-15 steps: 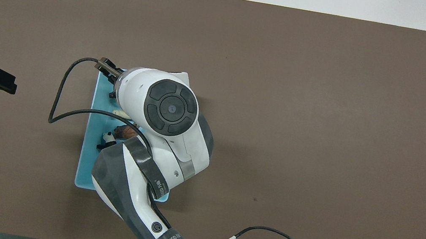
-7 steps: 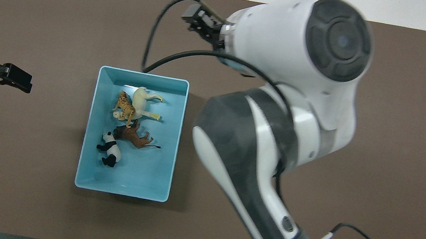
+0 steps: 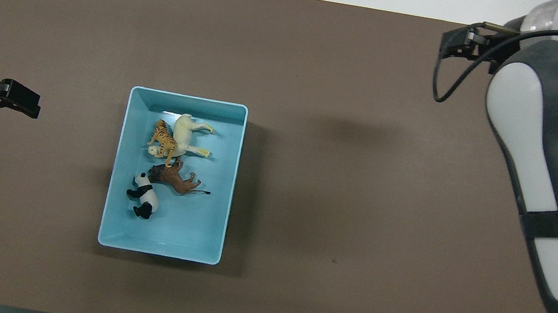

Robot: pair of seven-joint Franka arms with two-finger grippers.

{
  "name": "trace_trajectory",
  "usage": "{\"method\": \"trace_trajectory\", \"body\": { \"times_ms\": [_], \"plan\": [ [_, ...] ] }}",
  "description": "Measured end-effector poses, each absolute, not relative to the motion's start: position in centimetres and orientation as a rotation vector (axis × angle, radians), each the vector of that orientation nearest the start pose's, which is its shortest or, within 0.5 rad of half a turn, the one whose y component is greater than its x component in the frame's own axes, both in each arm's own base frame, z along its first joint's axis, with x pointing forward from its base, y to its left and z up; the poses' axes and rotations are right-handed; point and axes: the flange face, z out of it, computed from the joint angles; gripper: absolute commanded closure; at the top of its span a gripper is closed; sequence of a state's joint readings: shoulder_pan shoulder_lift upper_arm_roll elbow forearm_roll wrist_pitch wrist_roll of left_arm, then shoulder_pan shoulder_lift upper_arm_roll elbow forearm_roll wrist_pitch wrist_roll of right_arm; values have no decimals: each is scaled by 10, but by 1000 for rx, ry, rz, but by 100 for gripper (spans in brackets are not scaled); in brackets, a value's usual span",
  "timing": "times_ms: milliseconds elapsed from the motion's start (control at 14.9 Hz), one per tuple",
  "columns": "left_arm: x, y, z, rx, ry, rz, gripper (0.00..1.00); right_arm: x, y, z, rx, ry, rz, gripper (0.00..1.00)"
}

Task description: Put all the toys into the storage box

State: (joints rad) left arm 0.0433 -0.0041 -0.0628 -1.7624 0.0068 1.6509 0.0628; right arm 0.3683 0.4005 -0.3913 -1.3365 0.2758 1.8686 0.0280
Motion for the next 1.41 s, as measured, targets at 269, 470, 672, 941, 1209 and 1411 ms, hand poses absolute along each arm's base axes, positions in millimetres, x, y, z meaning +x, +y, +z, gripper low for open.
{"method": "trace_trajectory", "body": {
  "times_ms": [269, 470, 672, 941, 1209, 1411],
  "plan": [
    [545, -7, 556, -3130, 119, 131, 0, 661, -31, 540, -3085, 99, -21, 0],
    [545, -7, 558, -3130, 120, 125, 0, 629, -77, 575, -3072, 83, 35, 0],
    [545, -8, 558, -3130, 123, 125, 0, 587, -118, 619, -3062, 115, 69, 0],
    [545, -8, 558, -3130, 122, 125, 0, 536, -131, 654, -3089, 31, 136, 0],
    [545, -8, 558, -3130, 122, 125, 0, 502, -118, 654, -3093, -28, 185, 0],
    [545, -8, 558, -3130, 122, 125, 0, 499, -114, 650, -3112, -42, 181, 0]
  ]
}}
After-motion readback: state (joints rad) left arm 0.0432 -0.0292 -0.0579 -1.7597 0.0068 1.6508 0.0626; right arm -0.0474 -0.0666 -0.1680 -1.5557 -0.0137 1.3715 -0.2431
